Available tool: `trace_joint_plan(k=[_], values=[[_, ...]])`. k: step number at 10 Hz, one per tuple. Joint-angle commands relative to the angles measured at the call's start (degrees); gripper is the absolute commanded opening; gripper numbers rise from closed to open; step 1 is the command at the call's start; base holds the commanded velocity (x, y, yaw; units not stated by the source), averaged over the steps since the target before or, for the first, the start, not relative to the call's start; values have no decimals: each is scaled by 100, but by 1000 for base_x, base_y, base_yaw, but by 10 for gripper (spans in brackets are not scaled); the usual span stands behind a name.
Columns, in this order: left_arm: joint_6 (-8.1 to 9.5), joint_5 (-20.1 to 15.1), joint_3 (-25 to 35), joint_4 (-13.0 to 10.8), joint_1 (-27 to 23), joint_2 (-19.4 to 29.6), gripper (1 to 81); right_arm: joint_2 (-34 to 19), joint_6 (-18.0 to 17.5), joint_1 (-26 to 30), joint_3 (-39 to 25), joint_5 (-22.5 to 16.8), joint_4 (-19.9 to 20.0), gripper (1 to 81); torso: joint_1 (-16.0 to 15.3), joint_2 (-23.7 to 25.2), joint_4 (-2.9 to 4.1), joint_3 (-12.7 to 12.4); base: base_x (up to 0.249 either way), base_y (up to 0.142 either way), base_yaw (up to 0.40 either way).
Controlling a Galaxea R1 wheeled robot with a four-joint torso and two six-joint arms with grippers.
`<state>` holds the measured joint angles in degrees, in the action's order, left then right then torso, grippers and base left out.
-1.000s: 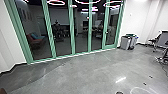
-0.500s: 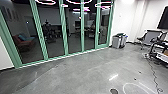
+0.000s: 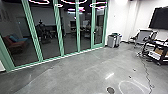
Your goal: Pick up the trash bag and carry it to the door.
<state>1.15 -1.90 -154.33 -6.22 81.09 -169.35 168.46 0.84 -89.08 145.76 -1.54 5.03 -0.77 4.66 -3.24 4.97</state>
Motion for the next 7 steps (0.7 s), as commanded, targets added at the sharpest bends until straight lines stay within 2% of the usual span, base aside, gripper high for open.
trace_joint_plan(k=[1,7], values=[[-35,-302,-18,15,-343,59,10,-21,21,236,-31,-374,-20,811,0,0,0,0,0,0,-100],[-35,-302,-18,-11,-344,59,10,6,21,236,-5,-374,-20,811,0,0,0,0,0,0,0]])
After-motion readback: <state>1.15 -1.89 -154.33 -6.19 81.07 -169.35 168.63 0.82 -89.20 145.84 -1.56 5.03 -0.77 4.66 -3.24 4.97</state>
